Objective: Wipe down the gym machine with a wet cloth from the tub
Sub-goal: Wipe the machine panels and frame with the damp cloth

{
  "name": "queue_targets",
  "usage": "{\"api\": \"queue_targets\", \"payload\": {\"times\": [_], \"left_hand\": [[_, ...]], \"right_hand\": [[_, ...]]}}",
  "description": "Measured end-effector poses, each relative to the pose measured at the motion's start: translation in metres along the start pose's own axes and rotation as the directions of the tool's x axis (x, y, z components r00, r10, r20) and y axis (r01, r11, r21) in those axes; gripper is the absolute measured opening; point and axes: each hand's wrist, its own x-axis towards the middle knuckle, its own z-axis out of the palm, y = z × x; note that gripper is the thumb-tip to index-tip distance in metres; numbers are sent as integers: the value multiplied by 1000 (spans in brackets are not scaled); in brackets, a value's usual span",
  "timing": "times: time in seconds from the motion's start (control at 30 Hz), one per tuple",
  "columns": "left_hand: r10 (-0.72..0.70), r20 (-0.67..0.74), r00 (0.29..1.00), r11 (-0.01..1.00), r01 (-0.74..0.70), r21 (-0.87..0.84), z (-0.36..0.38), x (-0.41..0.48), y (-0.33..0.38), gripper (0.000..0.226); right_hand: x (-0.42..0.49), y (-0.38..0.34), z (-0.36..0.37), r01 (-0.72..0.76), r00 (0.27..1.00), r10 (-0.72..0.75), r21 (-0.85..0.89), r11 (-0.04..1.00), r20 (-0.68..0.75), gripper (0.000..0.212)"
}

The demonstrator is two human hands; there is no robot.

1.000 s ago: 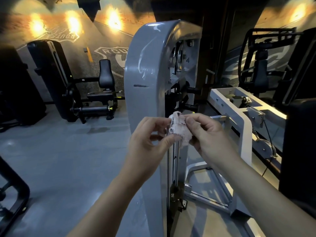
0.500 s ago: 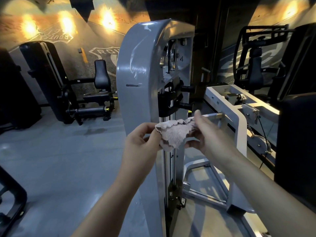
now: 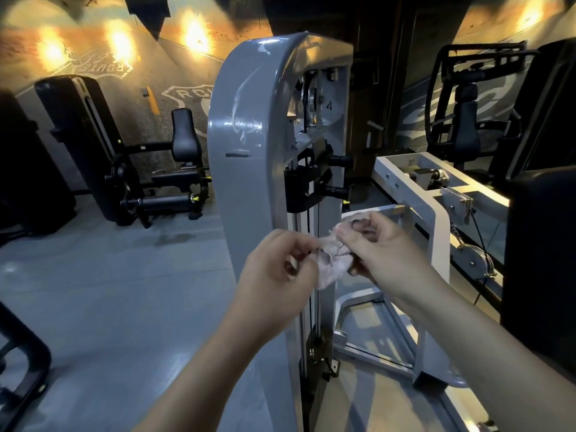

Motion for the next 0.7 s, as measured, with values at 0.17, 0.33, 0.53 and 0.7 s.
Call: {"api": "queue_targets", "payload": {"times": [0.17,0.33,0.53,0.7], "left_hand": [[0,102,995,999,5,-53,-1,2,-3,36],[-131,49,990,989,134,-56,-5,4,0,19],[-73,173,982,986,98,-138,-6,-2,3,15],[-64,103,993,995,72,-72,2,0,-3,11]], "right_hand": [[0,2,-3,-64,978,30,161,985,208,14],[-4,1,-9,-37,945,-17,158,987,327,25],[-3,6,-11,-35,959,-29,218,975,283,26],[-4,7,-13,-18,960,-59,272,962,273,25]]}}
